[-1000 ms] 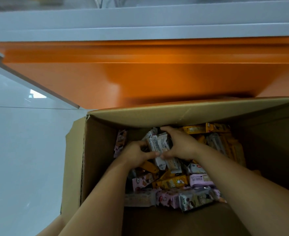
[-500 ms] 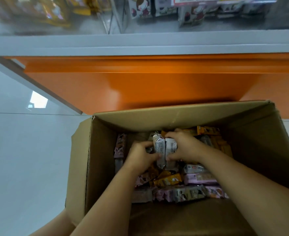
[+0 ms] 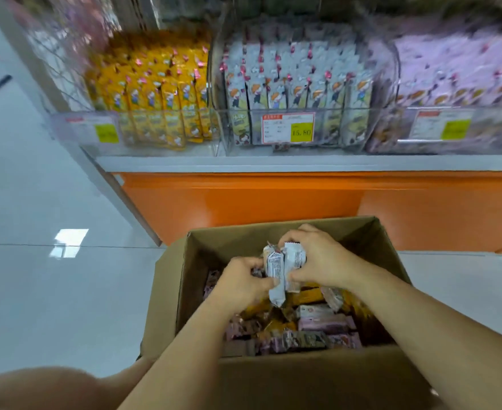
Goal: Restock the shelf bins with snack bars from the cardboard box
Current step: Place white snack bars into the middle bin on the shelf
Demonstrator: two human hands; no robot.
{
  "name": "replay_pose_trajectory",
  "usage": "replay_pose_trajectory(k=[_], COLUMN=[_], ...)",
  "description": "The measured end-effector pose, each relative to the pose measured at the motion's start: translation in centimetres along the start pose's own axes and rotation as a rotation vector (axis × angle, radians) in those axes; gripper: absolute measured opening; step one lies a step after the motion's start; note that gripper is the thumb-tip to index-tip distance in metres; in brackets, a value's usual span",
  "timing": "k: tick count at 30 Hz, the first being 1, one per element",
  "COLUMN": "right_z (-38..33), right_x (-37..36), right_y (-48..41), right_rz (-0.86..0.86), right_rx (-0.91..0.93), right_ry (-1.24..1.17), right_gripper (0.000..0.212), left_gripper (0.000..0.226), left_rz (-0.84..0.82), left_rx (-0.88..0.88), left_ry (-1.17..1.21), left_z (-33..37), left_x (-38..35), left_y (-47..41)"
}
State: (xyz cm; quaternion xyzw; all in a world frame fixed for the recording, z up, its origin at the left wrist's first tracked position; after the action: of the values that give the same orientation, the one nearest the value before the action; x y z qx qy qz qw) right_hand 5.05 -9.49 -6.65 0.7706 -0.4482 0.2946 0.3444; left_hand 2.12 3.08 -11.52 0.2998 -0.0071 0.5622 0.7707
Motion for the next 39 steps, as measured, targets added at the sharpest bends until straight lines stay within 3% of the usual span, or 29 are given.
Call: replay_pose_trajectory(k=[9,14,20,25,27,31,35,39], right_z=[-9.8,-13.3,-12.3,-10.3,-9.9,-9.0,-7.3,-6.4], right_x=[12.3,17.9,22.9,24.7,25.5,26.8,26.6,26.3], right_y=[6.3,7.7,5.5,-0.1,-2.4,-6.2,-9.6,-11.0], right_rz=[0.233,0.481,0.933,1.118,1.144,1.143,0.952,0.760], right_rx=[0.190,0.306,0.374,0.311,0.288,0.260,0.109,-0.008], right_ry=[0.127,0.098,-0.052,-0.129,-0.139,-0.157,0.018,0.288], right_gripper=[0.056,0.051,0.047,0.047,0.048,0.048,0.050,0.063], left_gripper=[0.023,0.036,0.045,0.033,0.041,0.030,0.034,0.040], left_rz=[0.133,0.342,0.566,0.678,0.699,0.685,0.721,0.717], left_rx=[-0.373,-0.594,-0.617,-0.630,-0.624,-0.661,-0.663,-0.641], left_ry=[-0.150,-0.276,-0.242,-0.125,-0.139,-0.137,-0.108,-0.268], left_z=[14.1,21.4,25.4,26.7,27.7,29.4,30.1,30.7], left_x=[6.2,9.8,14.3,17.1,17.6,18.1,18.9,18.6], left_y=[7.0,10.1,6.6,2.6,0.9,-2.3,-5.0,-6.9])
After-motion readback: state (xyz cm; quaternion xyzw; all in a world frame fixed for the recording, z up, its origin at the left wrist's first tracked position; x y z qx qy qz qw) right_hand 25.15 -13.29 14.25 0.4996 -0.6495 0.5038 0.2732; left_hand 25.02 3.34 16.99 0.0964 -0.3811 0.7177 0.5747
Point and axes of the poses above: each hand's wrist, its own y-axis away from the middle knuckle, its own x-axis out of the back of the hand, z = x × y, the point moved 8 cm from there along -y, towards the middle knuckle, and after that the axes turned 1 degree about z, right-handed, at the moved point
